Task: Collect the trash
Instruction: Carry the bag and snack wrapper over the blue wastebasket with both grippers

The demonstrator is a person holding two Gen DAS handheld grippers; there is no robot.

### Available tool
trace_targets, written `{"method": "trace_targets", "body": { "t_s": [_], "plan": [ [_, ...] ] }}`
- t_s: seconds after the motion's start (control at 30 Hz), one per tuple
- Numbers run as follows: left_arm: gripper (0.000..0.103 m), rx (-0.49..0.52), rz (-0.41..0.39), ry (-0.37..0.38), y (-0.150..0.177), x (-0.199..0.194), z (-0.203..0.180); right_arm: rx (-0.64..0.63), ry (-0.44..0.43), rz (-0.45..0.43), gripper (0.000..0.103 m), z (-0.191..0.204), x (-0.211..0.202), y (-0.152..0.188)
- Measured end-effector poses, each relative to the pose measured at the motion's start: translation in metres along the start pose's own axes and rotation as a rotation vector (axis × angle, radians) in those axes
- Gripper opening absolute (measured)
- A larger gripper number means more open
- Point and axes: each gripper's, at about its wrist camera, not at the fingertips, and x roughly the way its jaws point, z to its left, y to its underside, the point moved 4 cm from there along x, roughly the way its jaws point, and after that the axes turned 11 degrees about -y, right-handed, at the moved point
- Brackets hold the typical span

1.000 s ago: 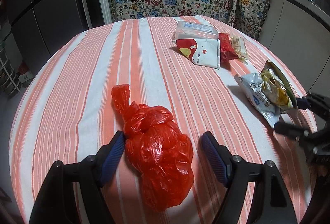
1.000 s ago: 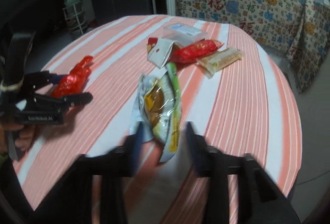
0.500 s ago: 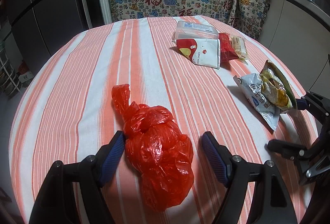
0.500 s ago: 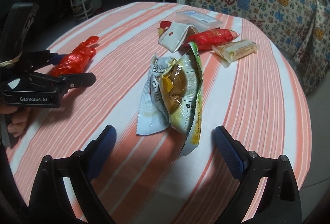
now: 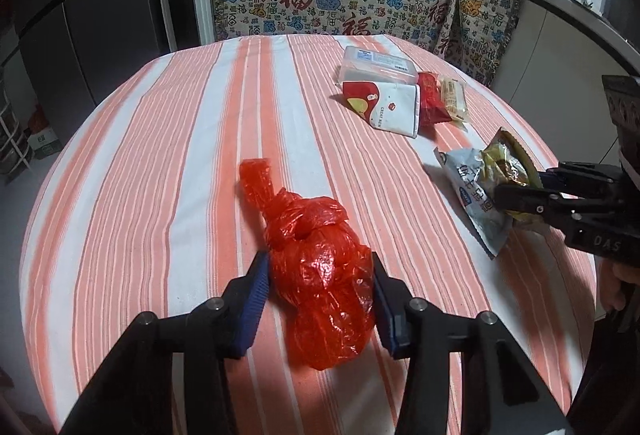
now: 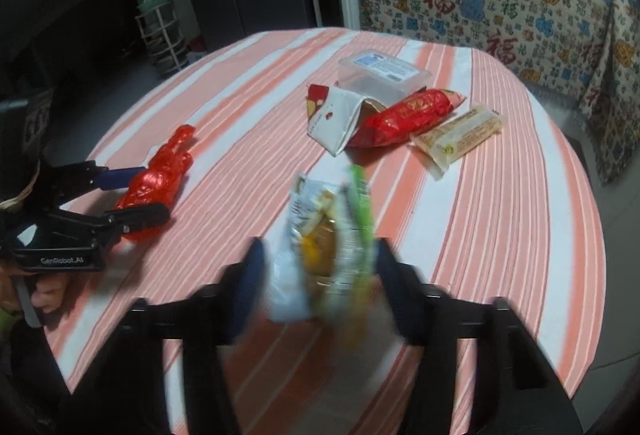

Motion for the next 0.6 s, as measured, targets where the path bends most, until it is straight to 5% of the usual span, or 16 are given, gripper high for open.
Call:
{"method": "trace_targets", "body": {
  "t_s": [0.3,0.6],
  "plan": [
    [0.042,0.007,-0.065,0.107,0.001,-0.029,-0.035,0.032,0.000,-0.048,0.019,-0.001,-0.042,0.018],
    [0.042,0.073,-0.068,0.226,-0.005,-0.044,-0.112,0.105,0.040,-0.101,0.019,-0.029,-0.097,0.037]
  ]
}}
